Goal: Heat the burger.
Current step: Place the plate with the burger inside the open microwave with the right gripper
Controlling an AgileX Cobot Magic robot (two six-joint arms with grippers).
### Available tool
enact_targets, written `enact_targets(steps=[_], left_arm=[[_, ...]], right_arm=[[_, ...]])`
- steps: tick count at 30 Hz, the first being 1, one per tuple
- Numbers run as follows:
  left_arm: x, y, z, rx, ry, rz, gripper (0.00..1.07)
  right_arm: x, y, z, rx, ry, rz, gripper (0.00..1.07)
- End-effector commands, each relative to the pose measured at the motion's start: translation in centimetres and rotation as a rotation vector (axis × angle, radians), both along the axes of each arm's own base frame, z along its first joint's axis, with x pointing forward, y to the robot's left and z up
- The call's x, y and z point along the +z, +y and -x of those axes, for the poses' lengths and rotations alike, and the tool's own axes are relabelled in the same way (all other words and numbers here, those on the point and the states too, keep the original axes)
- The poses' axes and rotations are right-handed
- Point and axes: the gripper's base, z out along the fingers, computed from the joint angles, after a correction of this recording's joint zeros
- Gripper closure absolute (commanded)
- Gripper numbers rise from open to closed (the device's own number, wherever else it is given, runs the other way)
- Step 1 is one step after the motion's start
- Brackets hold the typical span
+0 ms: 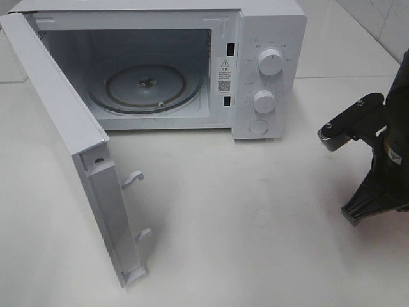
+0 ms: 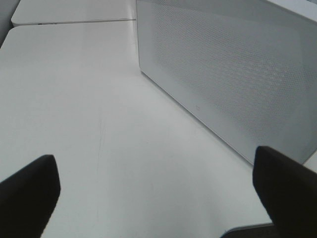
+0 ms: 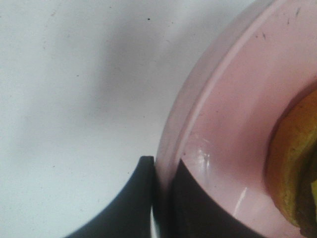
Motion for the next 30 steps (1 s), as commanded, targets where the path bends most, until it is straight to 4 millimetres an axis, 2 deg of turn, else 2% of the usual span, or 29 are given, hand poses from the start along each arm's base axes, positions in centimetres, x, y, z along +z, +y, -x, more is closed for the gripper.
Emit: enact_targets(steps=[1, 14, 17, 19, 22, 24, 30], left_arm=[[0.0, -0.1, 0.2, 0.002, -0.02, 0.011, 0.09], [0.0, -0.1, 0.2, 0.002, -0.02, 0.011, 0.09], [0.0, -0.1, 0.2, 0.002, -0.02, 0.011, 0.09], [0.0, -0.1, 0.2, 0.002, -0.02, 0.011, 0.09], [0.0, -0.1, 0.2, 0.002, -0.02, 0.011, 0.09], [0.0, -0.1, 0.2, 0.002, -0.02, 0.011, 0.09], [0.0, -0.1, 0.2, 0.002, -0.02, 0.011, 0.09]], right_arm=[[0.8, -0.1, 0.5, 0.056, -0.011, 0.081, 1.07], [2.5, 3.2, 3.4, 0.267, -0.035, 0.112, 1.07], [2.5, 3.3, 3.5, 0.278, -0.034, 0.114, 1.07], [2.6, 4.4, 4.4, 0.359, -0.03, 0.116, 1.07], [2.7, 4.7, 4.7, 0.381, -0.034, 0.114, 1.07], [2.8, 5.8, 5.7, 0.457, -0.039, 0.113, 1.07], [2.8, 7.0, 6.8, 0.551, -0.037, 0.117, 1.07]])
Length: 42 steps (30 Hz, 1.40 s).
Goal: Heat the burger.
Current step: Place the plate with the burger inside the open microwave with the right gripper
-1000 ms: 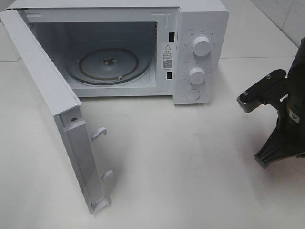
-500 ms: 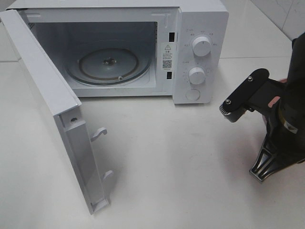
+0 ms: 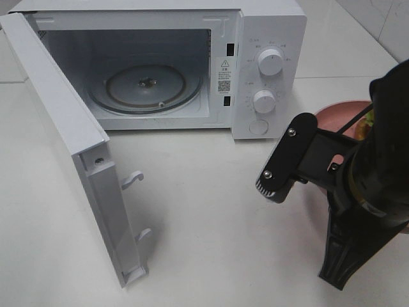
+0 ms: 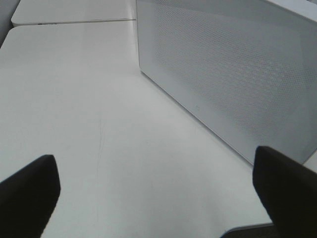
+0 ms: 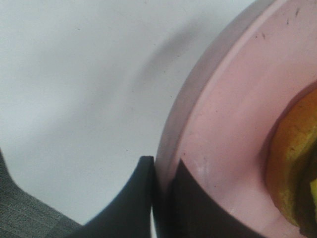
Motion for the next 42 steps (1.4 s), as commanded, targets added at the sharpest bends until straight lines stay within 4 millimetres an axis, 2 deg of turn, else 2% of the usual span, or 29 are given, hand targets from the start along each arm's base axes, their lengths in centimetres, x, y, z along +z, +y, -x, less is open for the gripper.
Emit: enact_targets(steps=[1, 8, 14, 24, 33, 38, 40, 42], left_arm=[[0.0, -0.1, 0.2, 0.002, -0.02, 0.011, 0.09], [0.0, -0.1, 0.2, 0.002, -0.02, 0.011, 0.09], [0.0, -0.1, 0.2, 0.002, -0.02, 0.011, 0.09], [0.0, -0.1, 0.2, 0.002, -0.02, 0.011, 0.09], [0.0, -0.1, 0.2, 0.002, -0.02, 0.011, 0.09], [0.0, -0.1, 0.2, 0.002, -0.02, 0.011, 0.09], [0.0, -0.1, 0.2, 0.002, -0.02, 0.011, 0.09], [0.0, -0.1, 0.2, 0.002, -0.02, 0.011, 0.09]], right_arm=[[0.4, 0.2, 0.5, 0.094, -0.032, 0.062, 1.07], [0.4, 1.5, 1.9, 0.285, -0.009, 0.098, 1.07], [0.4, 1.9, 1.9, 0.391, 0.011, 0.113, 1.07], [0.3, 3.0, 1.8, 0.701, 0.042, 0.139, 1.07], [0.3, 3.5, 1.7, 0.799, 0.032, 0.136, 1.07], [0.4, 3.7, 1.1, 0.848, 0.007, 0.114, 1.07], [0.4, 3.1, -0.1, 0.893, 0.012, 0.138, 1.07], [0.4, 3.0, -0.4, 0.908, 0.012, 0.142, 1.07]])
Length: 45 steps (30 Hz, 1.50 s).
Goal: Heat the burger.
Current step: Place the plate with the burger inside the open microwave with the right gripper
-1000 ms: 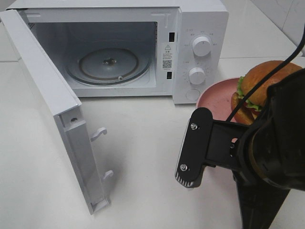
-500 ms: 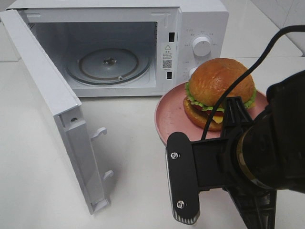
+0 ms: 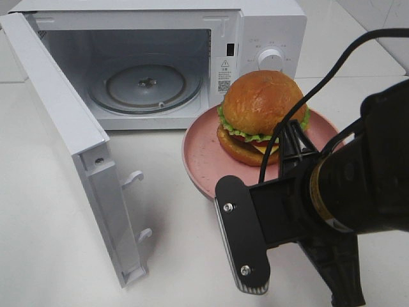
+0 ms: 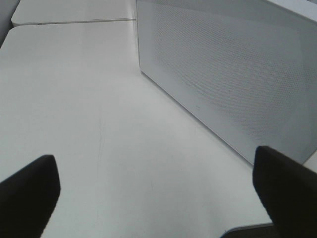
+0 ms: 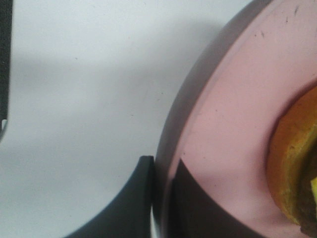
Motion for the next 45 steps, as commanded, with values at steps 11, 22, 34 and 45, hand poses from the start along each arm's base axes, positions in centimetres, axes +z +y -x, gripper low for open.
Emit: enact_targets(steps=[11, 22, 34, 45], left_arm=[[0.0, -0.1, 0.2, 0.002, -0.02, 0.011, 0.09], [0.0, -0.1, 0.2, 0.002, -0.02, 0.011, 0.09], [0.0, -0.1, 0.2, 0.002, -0.02, 0.011, 0.09], [0.0, -0.1, 0.2, 0.002, -0.02, 0.011, 0.09]], right_arm=[[0.2, -1.7, -3.2, 0.288, -0.003, 0.069, 1.07], [0.1, -3.3, -5.3, 0.46, 0.025, 0.062, 1.07], [0.9, -4.2, -6.8, 0.494, 0.025, 0.003, 1.07], [1.3, -3.3, -6.9, 0.529, -0.047, -0.025, 1.07]])
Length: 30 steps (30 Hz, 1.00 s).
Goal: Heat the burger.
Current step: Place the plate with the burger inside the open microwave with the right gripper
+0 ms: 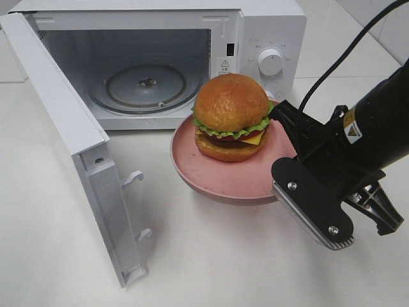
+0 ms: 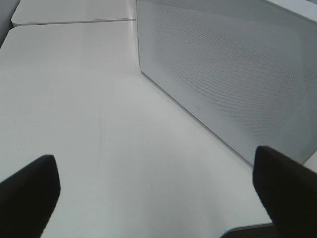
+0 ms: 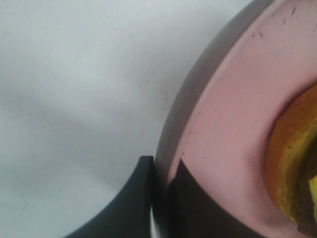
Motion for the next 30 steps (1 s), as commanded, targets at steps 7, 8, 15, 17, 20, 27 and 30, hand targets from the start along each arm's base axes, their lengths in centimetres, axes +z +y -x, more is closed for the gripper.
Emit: enact_targets(steps=[7, 8, 15, 17, 20, 27, 30], left_arm=[[0.0, -0.1, 0.2, 0.002, -0.02, 0.011, 0.09], [0.0, -0.1, 0.2, 0.002, -0.02, 0.011, 0.09], [0.0, -0.1, 0.2, 0.002, -0.02, 0.011, 0.09], [0.0, -0.1, 0.2, 0.002, -0.02, 0.011, 0.09], [0.0, -0.1, 0.2, 0.002, -0.02, 0.011, 0.09], [0.0, -0.1, 0.2, 0.002, -0.02, 0.011, 0.09], [0.0, -0.1, 0.2, 0.002, -0.02, 0.011, 0.09]], right_arm=[[1.1, 1.6, -1.3, 0.046, -0.154, -0.115, 1.07], [1.0, 1.7, -1.4, 0.046, -0.151, -0.113, 1.07], [0.8, 3.1, -2.8, 0.035, -0.142, -0.15, 1.07], [0.9, 3.3, -3.0, 0.04, -0.143, -0.156, 1.07], [0.7, 4.0, -3.2, 0.06, -0.139, -0.153, 1.07], [0.3, 5.8, -4.6, 0.088, -0.12, -0.17, 1.07], [0.3, 6.1, -5.0, 0.098, -0.124, -0.171, 1.07]])
